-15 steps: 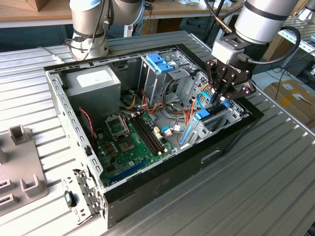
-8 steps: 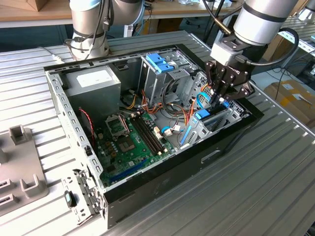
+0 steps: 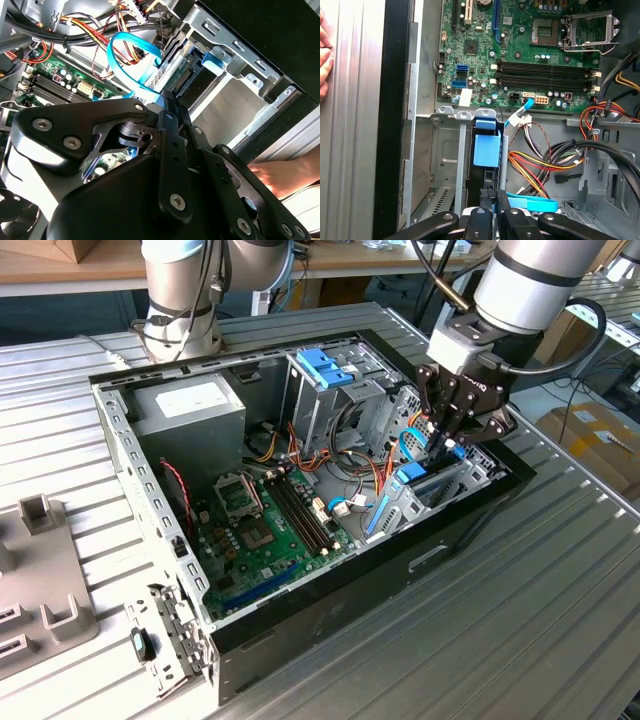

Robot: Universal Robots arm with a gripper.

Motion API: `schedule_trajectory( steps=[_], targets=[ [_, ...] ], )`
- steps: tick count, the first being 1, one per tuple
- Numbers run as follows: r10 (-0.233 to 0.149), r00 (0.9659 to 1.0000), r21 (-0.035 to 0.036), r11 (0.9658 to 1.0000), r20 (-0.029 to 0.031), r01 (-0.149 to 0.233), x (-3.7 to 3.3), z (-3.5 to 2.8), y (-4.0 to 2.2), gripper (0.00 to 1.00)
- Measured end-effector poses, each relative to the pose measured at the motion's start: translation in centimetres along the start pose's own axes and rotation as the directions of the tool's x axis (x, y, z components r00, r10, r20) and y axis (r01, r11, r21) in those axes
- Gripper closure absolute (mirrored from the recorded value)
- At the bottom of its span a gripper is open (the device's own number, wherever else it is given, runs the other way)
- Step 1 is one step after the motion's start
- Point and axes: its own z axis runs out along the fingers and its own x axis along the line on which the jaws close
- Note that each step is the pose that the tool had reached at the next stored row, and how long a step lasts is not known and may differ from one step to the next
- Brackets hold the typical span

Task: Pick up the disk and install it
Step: 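Insert the first disk wire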

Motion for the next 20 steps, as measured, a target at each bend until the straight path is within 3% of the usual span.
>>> schedule_trajectory(
  steps=[20],
  targets=[
    [0.0,1.0,0.0,1.0,-0.0002,0.0,0.0,0.67,0.0,0.84]
  ],
)
